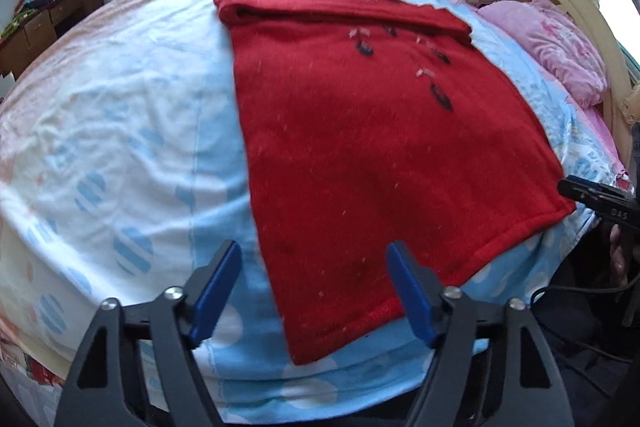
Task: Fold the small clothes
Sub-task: 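Grasp the sweater hem with both tools side by side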
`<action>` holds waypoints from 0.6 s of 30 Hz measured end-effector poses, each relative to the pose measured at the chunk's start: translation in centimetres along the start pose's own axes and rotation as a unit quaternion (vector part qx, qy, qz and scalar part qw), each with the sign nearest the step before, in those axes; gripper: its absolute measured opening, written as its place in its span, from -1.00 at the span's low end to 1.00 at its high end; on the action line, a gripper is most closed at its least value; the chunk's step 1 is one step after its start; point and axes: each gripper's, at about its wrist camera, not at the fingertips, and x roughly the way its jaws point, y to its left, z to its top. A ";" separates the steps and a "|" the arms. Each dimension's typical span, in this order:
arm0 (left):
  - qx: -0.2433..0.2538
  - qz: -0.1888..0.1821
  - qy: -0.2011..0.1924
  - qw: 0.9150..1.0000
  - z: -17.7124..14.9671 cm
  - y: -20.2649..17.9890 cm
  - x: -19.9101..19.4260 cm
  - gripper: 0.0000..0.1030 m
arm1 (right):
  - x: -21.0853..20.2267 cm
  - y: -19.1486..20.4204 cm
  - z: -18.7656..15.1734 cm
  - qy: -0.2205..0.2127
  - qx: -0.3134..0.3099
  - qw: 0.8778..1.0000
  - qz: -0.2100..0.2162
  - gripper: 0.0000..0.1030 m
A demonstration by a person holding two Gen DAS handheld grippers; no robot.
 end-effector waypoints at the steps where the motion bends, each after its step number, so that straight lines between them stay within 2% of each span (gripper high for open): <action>1: -0.005 -0.002 0.003 1.000 -0.1 0.1 0.1 0.46 | 0.0 -0.1 -0.1 0.001 0.001 1.000 0.000 0.14; 8: 0.011 0.014 0.006 1.000 -1.0 -0.8 0.2 0.43 | 0.4 -0.6 -0.9 0.026 0.016 0.999 0.008 0.15; 14: 0.019 0.019 0.004 1.000 -1.2 -0.9 0.3 0.19 | 1.1 0.3 -1.4 0.031 0.007 0.999 0.020 0.15; 18: 0.026 0.019 0.003 0.999 -1.1 -1.1 0.3 -0.10 | 1.0 0.5 -1.5 0.027 0.005 0.999 0.026 0.15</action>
